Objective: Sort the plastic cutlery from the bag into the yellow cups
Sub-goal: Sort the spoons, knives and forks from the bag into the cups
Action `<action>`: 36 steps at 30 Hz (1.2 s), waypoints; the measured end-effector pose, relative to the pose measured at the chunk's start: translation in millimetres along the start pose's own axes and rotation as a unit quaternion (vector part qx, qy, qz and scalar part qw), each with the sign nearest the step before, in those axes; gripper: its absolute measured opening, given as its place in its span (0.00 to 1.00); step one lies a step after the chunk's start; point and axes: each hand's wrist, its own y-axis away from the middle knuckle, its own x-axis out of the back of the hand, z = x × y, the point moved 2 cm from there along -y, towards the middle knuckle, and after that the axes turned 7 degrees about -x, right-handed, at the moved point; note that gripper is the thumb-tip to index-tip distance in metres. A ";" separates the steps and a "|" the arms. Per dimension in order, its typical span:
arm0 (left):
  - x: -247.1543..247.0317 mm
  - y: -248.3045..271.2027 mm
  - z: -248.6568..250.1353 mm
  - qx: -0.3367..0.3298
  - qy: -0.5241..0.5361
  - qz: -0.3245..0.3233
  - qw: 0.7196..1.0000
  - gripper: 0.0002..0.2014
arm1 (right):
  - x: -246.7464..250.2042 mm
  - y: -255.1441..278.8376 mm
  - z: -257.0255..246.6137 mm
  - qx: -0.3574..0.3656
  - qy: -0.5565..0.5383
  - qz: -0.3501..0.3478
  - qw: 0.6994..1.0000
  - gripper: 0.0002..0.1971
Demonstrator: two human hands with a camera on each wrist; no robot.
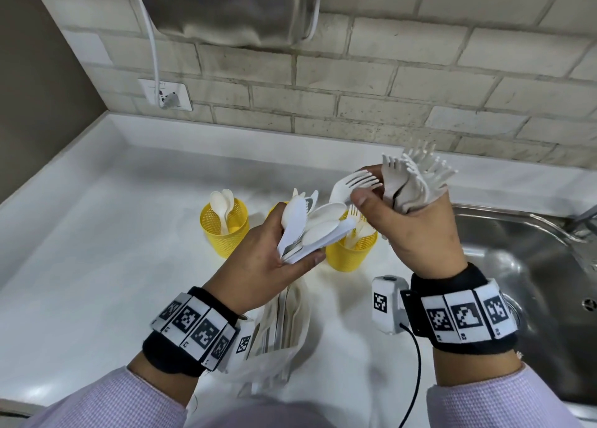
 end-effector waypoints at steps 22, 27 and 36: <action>2.8 -1.5 2.6 -0.105 0.096 -0.025 0.990 0.36 | -7.4 -4.2 31.7 -0.240 -0.429 0.187 0.851 0.13; 1.6 -2.2 2.5 -0.090 0.093 -0.014 0.991 0.28 | -14.7 -2.6 35.8 -0.240 -0.422 0.164 0.859 0.09; 3.7 -1.8 7.4 -0.022 0.078 0.020 0.997 0.13 | -30.4 -4.6 27.8 -0.195 -0.394 0.108 0.892 0.13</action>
